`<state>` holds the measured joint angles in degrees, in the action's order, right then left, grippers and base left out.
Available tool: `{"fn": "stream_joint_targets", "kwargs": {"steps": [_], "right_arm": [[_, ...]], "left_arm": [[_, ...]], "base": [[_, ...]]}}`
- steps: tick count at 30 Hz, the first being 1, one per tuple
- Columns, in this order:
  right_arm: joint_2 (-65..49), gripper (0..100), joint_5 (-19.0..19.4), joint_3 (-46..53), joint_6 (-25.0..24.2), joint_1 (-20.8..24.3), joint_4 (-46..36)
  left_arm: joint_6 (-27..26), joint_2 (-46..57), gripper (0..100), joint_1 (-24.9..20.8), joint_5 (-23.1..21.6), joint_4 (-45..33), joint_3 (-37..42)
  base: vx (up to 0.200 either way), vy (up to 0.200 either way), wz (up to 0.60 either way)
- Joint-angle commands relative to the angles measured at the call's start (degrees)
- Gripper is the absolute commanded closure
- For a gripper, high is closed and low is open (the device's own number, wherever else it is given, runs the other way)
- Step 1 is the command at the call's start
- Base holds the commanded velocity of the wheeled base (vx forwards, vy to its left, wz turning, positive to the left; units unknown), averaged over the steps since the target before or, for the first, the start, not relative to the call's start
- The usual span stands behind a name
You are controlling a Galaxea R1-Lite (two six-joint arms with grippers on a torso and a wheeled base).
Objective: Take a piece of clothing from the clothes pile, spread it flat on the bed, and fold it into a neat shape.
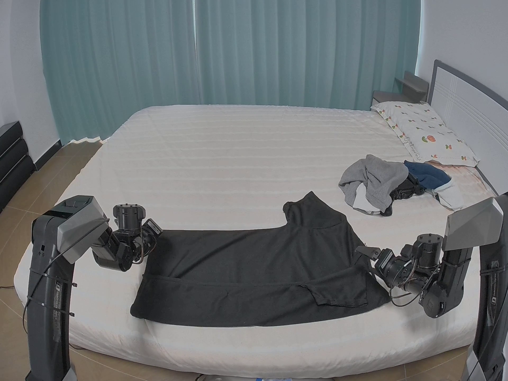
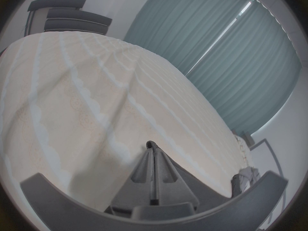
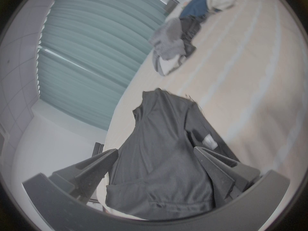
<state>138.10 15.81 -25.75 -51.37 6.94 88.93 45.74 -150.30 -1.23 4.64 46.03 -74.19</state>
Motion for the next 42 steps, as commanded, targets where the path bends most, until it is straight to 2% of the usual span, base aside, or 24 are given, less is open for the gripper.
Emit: {"fn": "stream_joint_targets", "kwargs": {"steps": [1,5,9,14,16,17,21,23,24,25,33,38,42], "right_arm": [[-3.2,0,-1.4,-2.8,3.3,-0.6,0.8],[-1.9,0,-1.4,-9.8,6.8,-2.4,-3.7],[0.2,0,-2.0,-21.5,14.9,-3.3,-17.0],[4.8,0,-2.3,-36.6,16.5,-2.1,-30.0],[5.1,0,-2.3,-37.4,16.6,-1.9,-30.7],[8.5,0,-2.5,-45.1,16.7,-1.5,-35.7],[15.9,0,-3.0,-54.9,16.3,-1.0,-39.2],[17.2,0,-4.5,-56.0,16.7,-0.9,-39.6],[18.2,0,-8.5,-57.6,17.4,-0.3,-40.0],[18.0,0,-9.0,-57.9,18.0,-0.3,-40.2],[17.1,0,-9.2,-63.4,18.5,0.2,-47.1],[16.4,0,-9.3,-71.1,19.7,0.3,-54.4],[17.6,0,-9.3,-73.9,19.7,0.4,-56.9]], "left_arm": [[3.5,2.8,100,0.8,0.3,1.4,1.7],[4.4,3.2,100,0.9,-0.3,3.9,3.3],[4.4,2.9,100,1.1,-0.2,5.0,3.3],[4.4,2.7,100,1.3,-0.1,5.1,3.6],[4.4,2.7,100,1.3,-0.1,5.1,3.6],[4.4,2.7,100,1.3,-0.1,5.1,3.6],[4.4,2.8,100,1.3,0.0,5.1,4.1],[4.4,2.8,100,1.3,0.0,5.2,4.3],[4.4,2.9,100,1.3,0.0,5.2,4.6],[4.4,2.9,100,1.3,0.0,5.2,4.6],[4.3,2.8,100,1.3,0.0,5.2,4.6],[4.3,2.8,100,1.3,0.0,5.2,4.6],[4.3,2.8,100,1.3,-0.2,5.1,4.5]], "base": [[0.000,0.000,0.00],[0.000,0.000,0.00],[0.000,0.000,0.00],[0.000,0.000,0.00],[0.000,0.000,0.00],[0.000,0.000,0.00],[0.000,0.000,0.00],[0.000,0.000,0.00],[0.000,0.000,0.00],[0.000,0.000,0.00],[0.000,0.000,0.00],[0.000,0.000,0.00],[0.000,0.000,0.00]]}}
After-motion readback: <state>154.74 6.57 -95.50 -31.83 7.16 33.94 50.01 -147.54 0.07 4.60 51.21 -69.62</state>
